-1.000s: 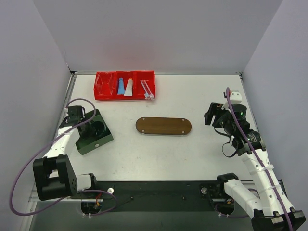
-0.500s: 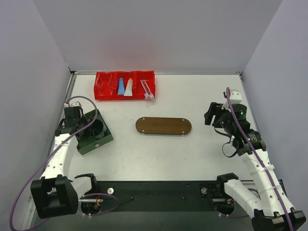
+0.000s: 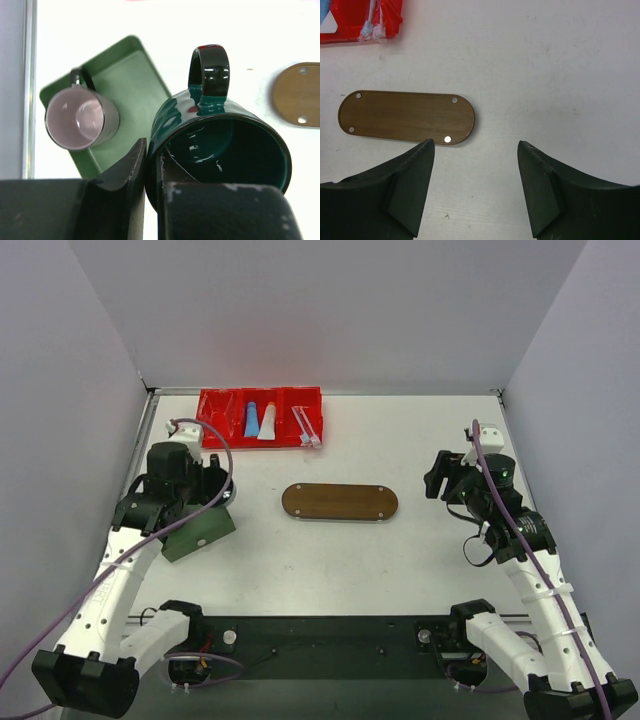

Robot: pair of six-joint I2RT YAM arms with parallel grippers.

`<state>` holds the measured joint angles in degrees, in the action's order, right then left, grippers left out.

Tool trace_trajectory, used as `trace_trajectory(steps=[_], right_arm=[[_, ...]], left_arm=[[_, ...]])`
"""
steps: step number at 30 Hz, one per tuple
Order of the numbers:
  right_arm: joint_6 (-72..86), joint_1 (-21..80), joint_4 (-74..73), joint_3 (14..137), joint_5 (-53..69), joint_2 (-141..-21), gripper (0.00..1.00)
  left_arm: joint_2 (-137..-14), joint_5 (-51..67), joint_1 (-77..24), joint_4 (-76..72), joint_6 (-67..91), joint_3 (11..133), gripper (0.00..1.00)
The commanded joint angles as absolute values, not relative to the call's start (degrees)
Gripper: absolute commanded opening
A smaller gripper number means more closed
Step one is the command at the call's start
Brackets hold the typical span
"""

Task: Prepare toiletry sets of a toothbrush and toothpaste on the tray

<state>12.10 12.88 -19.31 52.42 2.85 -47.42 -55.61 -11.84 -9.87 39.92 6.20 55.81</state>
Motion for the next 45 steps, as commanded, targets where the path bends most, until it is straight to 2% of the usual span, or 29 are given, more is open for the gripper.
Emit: trace_trajectory(steps=[1,4,6,12,13,16,19,22,30,40,45], right_arm=[[12.4,13.9,-19.8,55.2,2.8,-47.9,0.62],[12.7,14.9,-19.8,55.6,2.5,-48.9,0.61],[12.8,16.3,-20.0,55.9,2.4,-49.2,0.61],[12.7,18.3,-19.9,56.7,7.8,-49.5,0.60],[12.8,18.5,-19.9,56.7,8.5,-49.3,0.60],[14.8,20.4,-19.8,56.8,9.7,-49.9,0.56],[17.5,24.3,-18.9,57.1,5.5,-51.5,0.51],[22.0,31.6,-16.1,56.8,-2.4,-53.3,0.51],[25.6,48.5,-12.9,58.0,-14.2,-60.6,0.50],[29.9,57.6,-10.7,57.8,-18.9,-66.1,0.44],[31.6,58.4,-9.7,56.9,-20.4,-68.1,0.43]], left_arm=[[-56.2,-11.4,-16.3,36.1,0.3,65.7,0.00],[-61.3,-9.1,-24.2,35.8,-5.9,69.5,0.00],[-66.0,-2.7,-30.0,35.7,-9.3,72.9,0.00],[-75.2,18.2,-33.3,35.0,-15.2,78.7,0.00],[-76.0,18.6,-34.1,35.4,-15.8,79.0,0.00],[-78.3,16.5,-35.8,34.8,-16.1,78.6,0.00],[-79.9,15.2,-37.9,32.8,-15.7,76.8,0.00],[-80.8,12.6,-40.7,27.7,-13.6,74.3,0.00],[-81.1,6.7,-45.8,22.2,-10.2,68.8,0.00],[-82.3,1.6,-47.2,20.7,-4.6,67.7,0.00],[-82.3,2.7,-47.3,20.0,-2.6,67.4,0.00]])
